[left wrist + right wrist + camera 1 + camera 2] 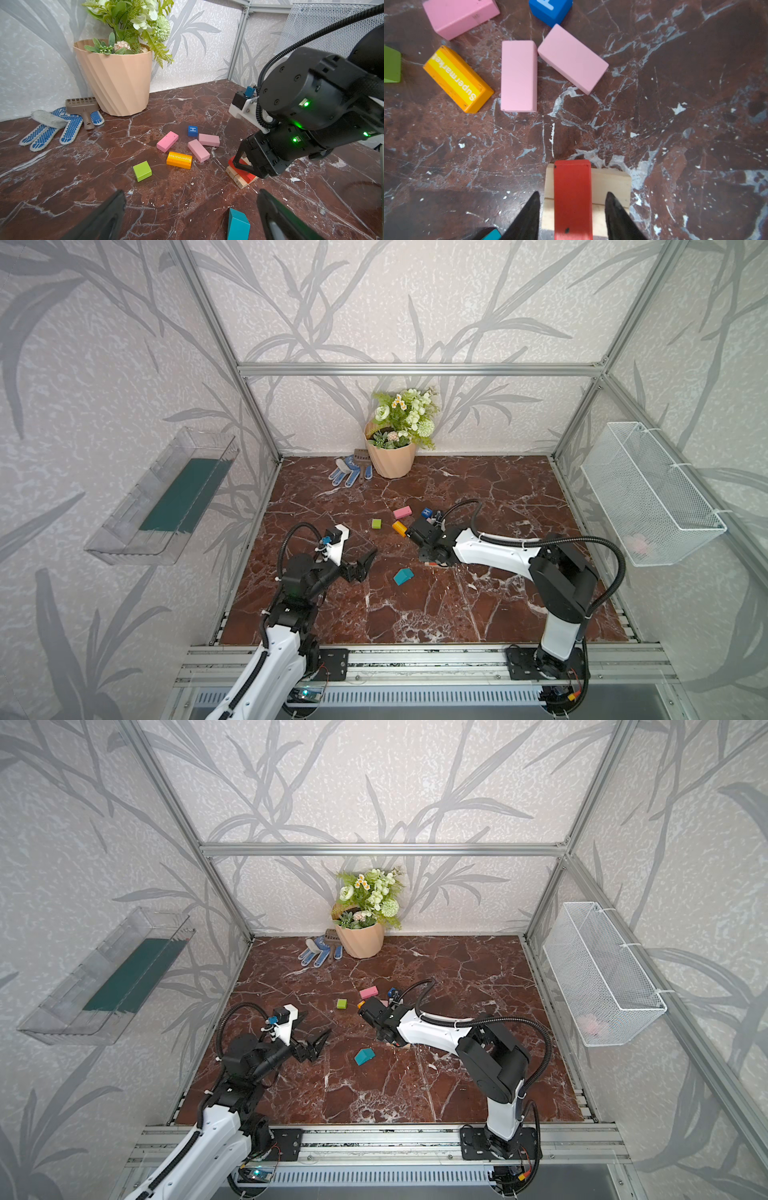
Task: Build the wood block tower
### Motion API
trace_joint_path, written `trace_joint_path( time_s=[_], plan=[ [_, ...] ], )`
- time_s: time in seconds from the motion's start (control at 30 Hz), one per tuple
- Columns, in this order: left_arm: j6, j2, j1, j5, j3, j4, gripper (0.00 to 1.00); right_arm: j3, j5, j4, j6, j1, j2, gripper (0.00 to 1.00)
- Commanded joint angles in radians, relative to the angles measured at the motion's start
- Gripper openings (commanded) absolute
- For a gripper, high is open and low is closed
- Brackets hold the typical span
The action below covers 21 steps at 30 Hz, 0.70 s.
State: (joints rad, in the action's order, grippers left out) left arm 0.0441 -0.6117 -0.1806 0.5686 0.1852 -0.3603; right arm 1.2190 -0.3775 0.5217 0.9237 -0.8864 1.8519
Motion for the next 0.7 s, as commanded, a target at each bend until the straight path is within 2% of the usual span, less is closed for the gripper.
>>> trace_joint_path(
  time_s=[0.0,0.1,0.3,0.43,0.67],
  plan=[
    [-0.009,0.011,-0.002,0.003,-0.013,-0.026,0.99,0.003,-0.019,0.018,0.015,0.012,0.022,0.49],
    [-0.009,0.011,-0.002,0.003,-0.015,-0.026,0.99,0.000,-0.011,0.011,0.012,0.015,0.027,0.47],
    [-0.010,0.011,-0.002,0.005,-0.015,-0.026,0.99,0.004,-0.002,0.010,0.022,0.019,0.037,0.35],
    [-0.010,0.011,-0.002,0.005,-0.014,-0.026,0.99,0.003,0.006,0.006,0.024,0.022,0.040,0.35],
    [-0.010,0.011,-0.002,0.007,-0.014,-0.026,0.99,-0.004,0.012,-0.008,0.017,0.023,0.033,0.41]
  ],
)
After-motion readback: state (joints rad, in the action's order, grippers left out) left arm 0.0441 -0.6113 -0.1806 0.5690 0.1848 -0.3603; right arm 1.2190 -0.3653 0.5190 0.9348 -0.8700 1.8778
